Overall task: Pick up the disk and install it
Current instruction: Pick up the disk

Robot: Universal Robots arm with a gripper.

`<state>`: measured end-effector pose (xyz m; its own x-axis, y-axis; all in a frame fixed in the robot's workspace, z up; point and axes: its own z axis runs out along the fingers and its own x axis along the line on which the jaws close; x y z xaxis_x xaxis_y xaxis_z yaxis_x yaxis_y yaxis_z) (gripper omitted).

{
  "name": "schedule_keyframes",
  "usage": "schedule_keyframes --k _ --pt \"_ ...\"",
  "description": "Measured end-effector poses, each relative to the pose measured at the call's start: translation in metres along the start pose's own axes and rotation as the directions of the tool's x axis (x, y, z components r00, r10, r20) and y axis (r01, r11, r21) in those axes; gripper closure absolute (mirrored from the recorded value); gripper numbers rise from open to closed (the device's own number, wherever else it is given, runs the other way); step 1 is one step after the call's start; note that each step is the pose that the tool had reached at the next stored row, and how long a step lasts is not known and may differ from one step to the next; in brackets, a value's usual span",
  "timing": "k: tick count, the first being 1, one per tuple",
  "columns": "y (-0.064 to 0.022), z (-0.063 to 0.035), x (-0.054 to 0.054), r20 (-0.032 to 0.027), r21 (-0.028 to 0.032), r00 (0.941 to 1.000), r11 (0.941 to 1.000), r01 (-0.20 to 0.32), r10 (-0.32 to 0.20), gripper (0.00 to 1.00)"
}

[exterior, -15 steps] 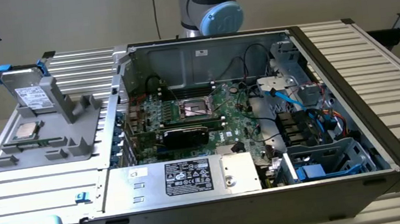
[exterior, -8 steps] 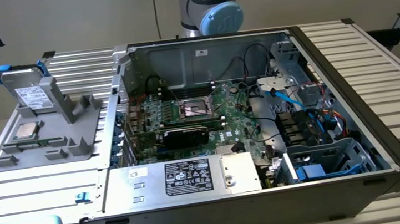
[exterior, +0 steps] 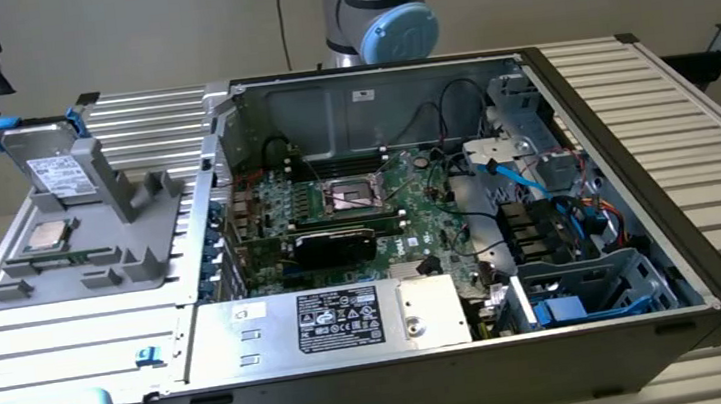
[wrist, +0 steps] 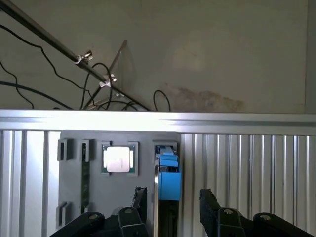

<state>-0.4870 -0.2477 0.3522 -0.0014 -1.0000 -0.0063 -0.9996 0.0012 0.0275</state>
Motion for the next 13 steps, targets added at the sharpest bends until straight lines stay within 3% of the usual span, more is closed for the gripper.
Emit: schedule_keyframes --k 9,13 --pt "-0.0004 0.0163 0.000 -0.0035 -0.0001 1.0000 1.0000 0.000 0.000 0.45" --pt "-0.0005 0.0178 0.001 -0.0069 -0.0003 1.0000 1.0000 0.000 0.000 0.45"
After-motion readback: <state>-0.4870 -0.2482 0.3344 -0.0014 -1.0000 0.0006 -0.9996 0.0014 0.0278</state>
